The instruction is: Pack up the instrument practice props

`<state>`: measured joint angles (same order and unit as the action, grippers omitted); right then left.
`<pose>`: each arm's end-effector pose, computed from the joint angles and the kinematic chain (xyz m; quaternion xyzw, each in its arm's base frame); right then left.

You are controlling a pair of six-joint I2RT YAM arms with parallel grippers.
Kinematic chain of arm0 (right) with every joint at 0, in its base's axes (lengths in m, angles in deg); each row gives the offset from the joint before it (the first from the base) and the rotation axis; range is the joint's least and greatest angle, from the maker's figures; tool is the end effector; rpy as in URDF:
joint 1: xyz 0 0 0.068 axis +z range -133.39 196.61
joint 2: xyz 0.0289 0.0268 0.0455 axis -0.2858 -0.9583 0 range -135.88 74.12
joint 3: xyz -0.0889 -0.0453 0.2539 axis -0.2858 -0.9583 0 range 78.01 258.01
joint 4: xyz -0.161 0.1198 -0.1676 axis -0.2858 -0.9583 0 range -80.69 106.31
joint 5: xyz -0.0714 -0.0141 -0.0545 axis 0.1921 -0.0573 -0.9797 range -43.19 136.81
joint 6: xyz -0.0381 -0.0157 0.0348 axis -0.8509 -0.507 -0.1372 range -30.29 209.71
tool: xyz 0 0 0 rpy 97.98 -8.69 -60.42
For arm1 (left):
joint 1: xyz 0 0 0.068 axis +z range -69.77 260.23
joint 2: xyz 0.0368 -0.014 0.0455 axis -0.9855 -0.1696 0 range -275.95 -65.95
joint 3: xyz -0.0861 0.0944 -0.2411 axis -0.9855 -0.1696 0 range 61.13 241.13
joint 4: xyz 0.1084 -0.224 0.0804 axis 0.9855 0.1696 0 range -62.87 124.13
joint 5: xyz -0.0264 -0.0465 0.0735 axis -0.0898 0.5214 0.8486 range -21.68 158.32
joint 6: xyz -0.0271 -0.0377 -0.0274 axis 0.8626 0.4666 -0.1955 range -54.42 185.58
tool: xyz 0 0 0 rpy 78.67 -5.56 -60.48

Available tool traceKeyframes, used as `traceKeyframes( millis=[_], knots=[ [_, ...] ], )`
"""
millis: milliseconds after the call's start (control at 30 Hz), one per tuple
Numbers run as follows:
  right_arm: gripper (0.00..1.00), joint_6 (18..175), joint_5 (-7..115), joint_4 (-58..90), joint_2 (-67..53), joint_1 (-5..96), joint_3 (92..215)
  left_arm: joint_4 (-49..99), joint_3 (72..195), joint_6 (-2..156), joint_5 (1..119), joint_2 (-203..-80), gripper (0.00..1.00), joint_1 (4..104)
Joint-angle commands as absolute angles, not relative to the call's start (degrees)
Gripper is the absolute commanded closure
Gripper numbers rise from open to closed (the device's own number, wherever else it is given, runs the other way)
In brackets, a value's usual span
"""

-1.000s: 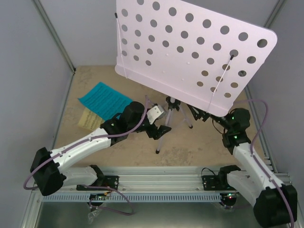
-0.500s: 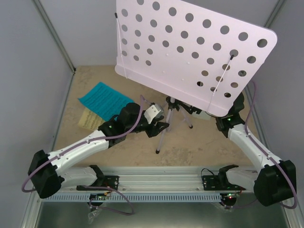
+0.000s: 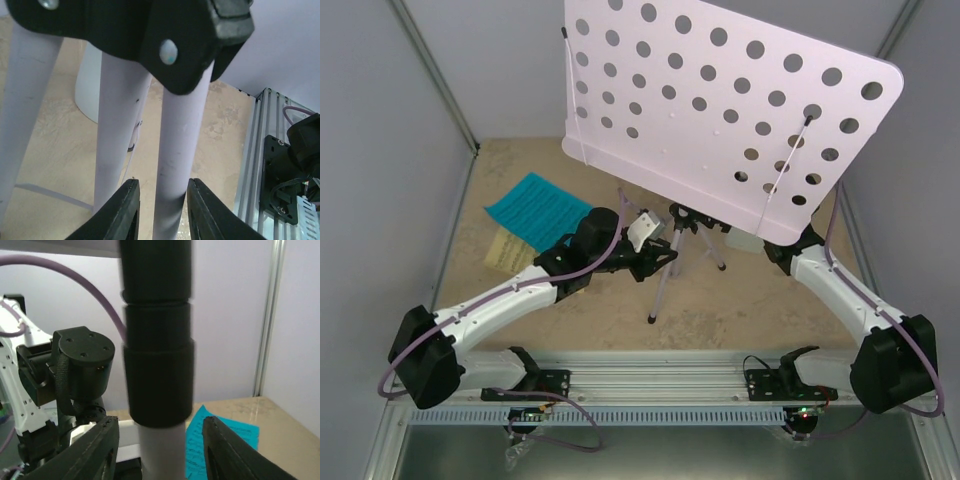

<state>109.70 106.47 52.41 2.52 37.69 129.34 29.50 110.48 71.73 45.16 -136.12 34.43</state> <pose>0.2463 0.1279 0.3605 -0.4018 0.5193 0.5236 0.5429 0.1844 -0.2098 0.2889 0.3814 0.7319 -0.3868 0.4115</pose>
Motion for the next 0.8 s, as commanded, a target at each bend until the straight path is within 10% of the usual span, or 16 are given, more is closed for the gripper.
traceKeyframes(
  millis=[0,267,767],
  knots=[
    [0.56,107.64,108.33,50.67,2.23,38.66,131.81,27.3,113.01,71.79,42.76,-137.71,0.74,34.79],
    [0.99,108.46,107.83,50.93,2.88,39.57,131.03,26.6,112.83,71.58,45.2,-137.63,1.0,34.86],
    [1.0,102.86,101.15,41.83,9.79,48.11,126.76,17.47,111.39,74.73,47.34,-128.68,1.0,34.8]
  ],
)
